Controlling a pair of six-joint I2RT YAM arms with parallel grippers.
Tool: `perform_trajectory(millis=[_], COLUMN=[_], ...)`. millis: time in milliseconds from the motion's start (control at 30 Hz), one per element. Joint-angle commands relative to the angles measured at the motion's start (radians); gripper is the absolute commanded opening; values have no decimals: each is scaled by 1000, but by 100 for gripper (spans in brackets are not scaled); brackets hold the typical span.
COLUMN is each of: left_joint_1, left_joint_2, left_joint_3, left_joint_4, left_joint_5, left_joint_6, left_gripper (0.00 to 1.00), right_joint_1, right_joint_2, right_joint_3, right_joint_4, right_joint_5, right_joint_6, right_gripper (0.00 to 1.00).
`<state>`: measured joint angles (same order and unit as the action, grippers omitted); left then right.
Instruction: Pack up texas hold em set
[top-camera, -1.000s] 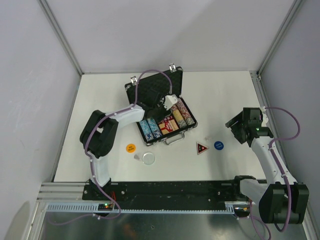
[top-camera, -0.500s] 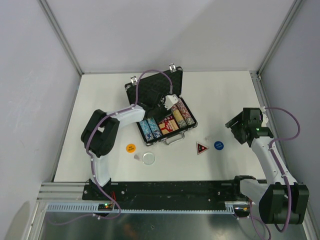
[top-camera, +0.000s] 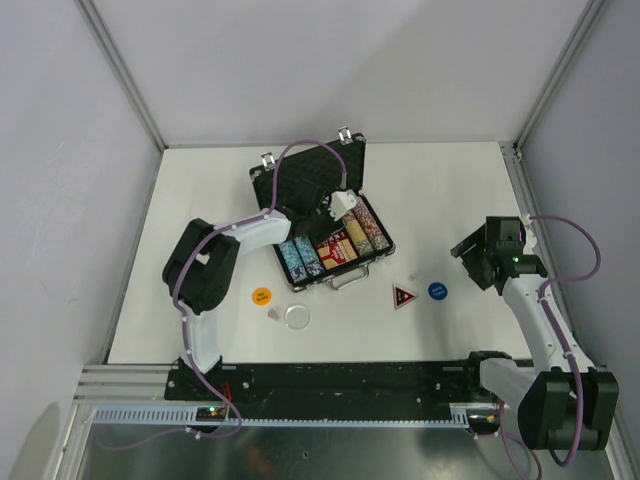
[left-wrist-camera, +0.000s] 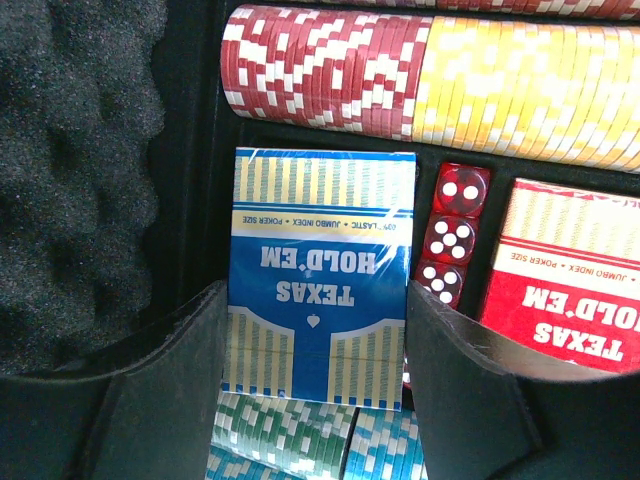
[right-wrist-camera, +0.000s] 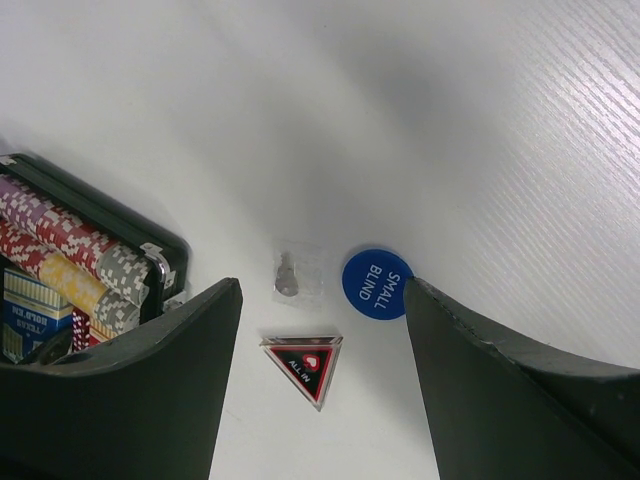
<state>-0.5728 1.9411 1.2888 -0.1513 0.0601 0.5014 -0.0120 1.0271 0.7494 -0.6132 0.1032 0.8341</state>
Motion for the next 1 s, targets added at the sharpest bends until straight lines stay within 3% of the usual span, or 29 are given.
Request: perform_trajectory(millis=[0,233,433,633,833,967], left_joint_1=[4,4,4,4,4,4], left_joint_2=[-25,-33,-48,-97,-180,-223], left_joint_3=[9,-1,-5,-13,-42,-64], left_joint_4=[92,96,95,96,96,95], left_joint_5=[-37,-45,-36,-3,41,58], left_joint_6=[32,39,31,-9,-78,-138], left_gripper=[68,77,79,70,67,58], right_joint_1=[6,9,10,9,44,65], right_joint_2=[-20,-20,-27,-31,-40,-44], right_joint_3=[0,0,0,0,0,0], right_joint_4=[-4,-7,-14,-16,-3,7], right_joint_5=[1,0,5,11,24,41], right_joint_6=[-9,-10,-10,-7,-18,-27], right_gripper=[72,72,72,72,72,72])
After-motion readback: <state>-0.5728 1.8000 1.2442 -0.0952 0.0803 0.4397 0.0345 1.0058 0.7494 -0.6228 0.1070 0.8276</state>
